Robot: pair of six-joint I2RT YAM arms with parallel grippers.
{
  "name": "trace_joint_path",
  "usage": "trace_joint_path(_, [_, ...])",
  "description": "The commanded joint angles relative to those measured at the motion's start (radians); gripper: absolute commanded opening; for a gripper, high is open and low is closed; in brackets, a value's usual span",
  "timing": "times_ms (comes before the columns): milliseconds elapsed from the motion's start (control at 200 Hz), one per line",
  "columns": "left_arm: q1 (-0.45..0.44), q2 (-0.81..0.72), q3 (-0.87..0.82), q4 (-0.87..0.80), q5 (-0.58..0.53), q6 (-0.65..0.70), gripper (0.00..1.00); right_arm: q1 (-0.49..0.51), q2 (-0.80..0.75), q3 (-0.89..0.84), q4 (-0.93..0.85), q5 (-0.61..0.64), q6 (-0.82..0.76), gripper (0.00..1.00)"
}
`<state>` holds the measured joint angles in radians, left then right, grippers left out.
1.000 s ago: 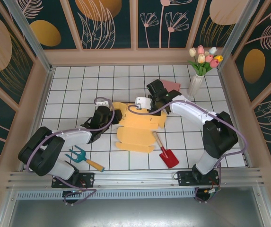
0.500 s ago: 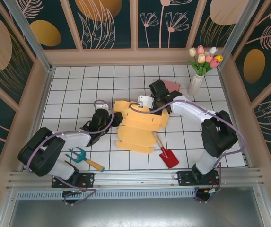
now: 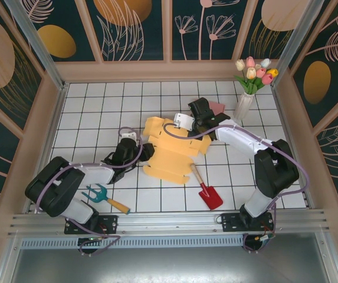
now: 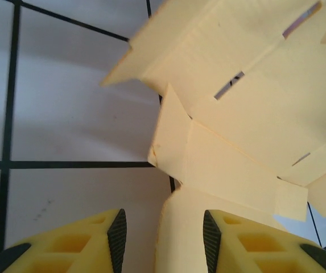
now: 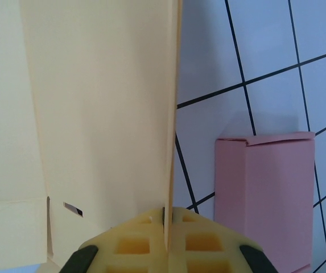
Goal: Fold the paper box
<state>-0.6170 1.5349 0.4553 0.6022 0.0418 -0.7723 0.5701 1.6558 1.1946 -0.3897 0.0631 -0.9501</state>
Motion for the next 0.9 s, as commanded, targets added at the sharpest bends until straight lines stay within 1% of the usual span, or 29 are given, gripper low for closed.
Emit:
trace_joint_path(0, [-0.015,0.017,0.066,0.051,0.026,-0.008,0.43,-0.001,-0.024,-0.015,0.026,-0.002,0.027,0.00])
trace_joint_path(235, [-0.024,0.050,0.174,-0.064,-0.083,0.067,0.43,0.008,-0.028,-0.029,0.034,-0.019,0.024,0.00])
trace_joint_path(285, [-0.023,0.061,0.176,-0.053,-0.081,0.070,0.43,0.009,-0.029,-0.030,0.036,-0.022,0.024,0.00])
trace_joint_path(390, [-0.026,0.083,0.191,-0.036,-0.033,0.070,0.43,0.011,-0.028,-0.027,0.038,-0.030,0.030,0.00])
trace_joint_path(430, [-0.028,0.082,0.197,-0.062,-0.048,0.073,0.43,0.012,-0.029,-0.030,0.037,-0.027,0.030,0.00])
trace_joint_path(475, [-0.027,0.071,0.193,-0.091,-0.092,0.076,0.43,0.012,-0.031,-0.035,0.038,-0.022,0.027,0.00])
trace_joint_path(550, [-0.027,0.042,0.169,-0.124,-0.184,0.088,0.46,0.012,-0.034,-0.043,0.042,-0.013,0.024,0.00])
trace_joint_path(616, [-0.027,0.025,0.151,-0.138,-0.230,0.100,0.49,0.011,-0.036,-0.041,0.045,-0.014,0.024,0.00])
trace_joint_path(691, [-0.028,0.022,0.152,-0.153,-0.255,0.112,0.53,0.012,-0.033,-0.037,0.043,-0.021,0.028,0.00])
trace_joint_path(811, [-0.027,0.032,0.171,-0.189,-0.308,0.114,0.57,0.015,-0.033,-0.044,0.040,-0.017,0.030,0.00])
trace_joint_path(856, [-0.027,0.038,0.178,-0.185,-0.300,0.116,0.57,0.015,-0.033,-0.047,0.040,-0.014,0.028,0.00])
trace_joint_path(896, [-0.028,0.045,0.181,-0.171,-0.270,0.113,0.57,0.015,-0.034,-0.047,0.040,-0.013,0.028,0.00])
